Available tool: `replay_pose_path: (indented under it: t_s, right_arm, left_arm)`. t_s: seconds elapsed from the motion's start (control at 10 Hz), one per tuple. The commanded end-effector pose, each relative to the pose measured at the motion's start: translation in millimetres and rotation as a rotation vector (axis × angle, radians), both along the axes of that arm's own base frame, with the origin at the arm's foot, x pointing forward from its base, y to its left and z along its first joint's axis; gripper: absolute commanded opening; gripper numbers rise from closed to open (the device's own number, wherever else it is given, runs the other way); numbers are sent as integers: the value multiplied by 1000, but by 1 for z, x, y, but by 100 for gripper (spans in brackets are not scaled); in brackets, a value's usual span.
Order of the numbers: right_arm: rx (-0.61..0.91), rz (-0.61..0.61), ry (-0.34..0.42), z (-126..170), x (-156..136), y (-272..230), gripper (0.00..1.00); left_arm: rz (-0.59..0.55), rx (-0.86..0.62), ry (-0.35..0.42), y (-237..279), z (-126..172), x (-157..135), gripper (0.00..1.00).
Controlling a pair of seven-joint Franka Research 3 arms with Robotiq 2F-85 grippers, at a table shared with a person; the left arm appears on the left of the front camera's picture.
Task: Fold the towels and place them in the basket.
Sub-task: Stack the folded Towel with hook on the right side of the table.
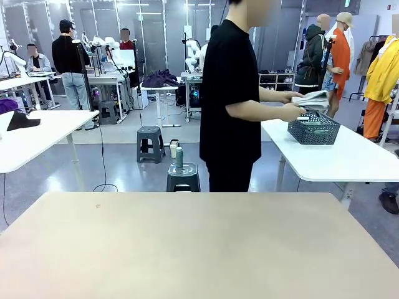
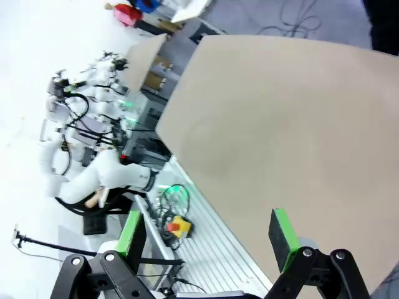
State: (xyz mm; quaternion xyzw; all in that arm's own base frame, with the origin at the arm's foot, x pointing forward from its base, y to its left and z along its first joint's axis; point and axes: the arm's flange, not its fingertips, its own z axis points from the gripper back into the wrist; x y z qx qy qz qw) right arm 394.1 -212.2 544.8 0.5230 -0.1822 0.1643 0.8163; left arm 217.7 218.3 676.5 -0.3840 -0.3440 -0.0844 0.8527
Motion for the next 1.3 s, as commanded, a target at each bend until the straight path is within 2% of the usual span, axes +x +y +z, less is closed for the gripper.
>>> replay_pose_path:
  t_s: [0.0,0.2,0.3,0.4,0.5,0.6,0.7,1.2]
  right_arm:
    - [84,54,40,-21,0,-11,100]
    - [130,50,106,-40,-9,-24,100]
    - [138,49,99,-41,-12,-29,100]
    - [146,55,88,-43,-12,-27,100]
    - [149,62,116,-51,-6,-22,100]
    - [118,69,112,-58,1,-16,100]
    - [137,46,128,-51,-13,-27,100]
    - [137,46,128,-51,-13,-27,100]
  left_arm:
    - [52,-109,13,25,-33,-23,100]
    - [87,-167,46,53,-60,-41,100]
    - [104,-195,84,61,-72,-43,100]
    - [99,-199,104,61,-76,-43,100]
    - [86,-184,108,55,-74,-40,100]
    - [81,-152,152,49,-76,-35,100]
    - [122,-197,117,64,-83,-46,100]
    - [122,-197,117,64,-83,-46,100]
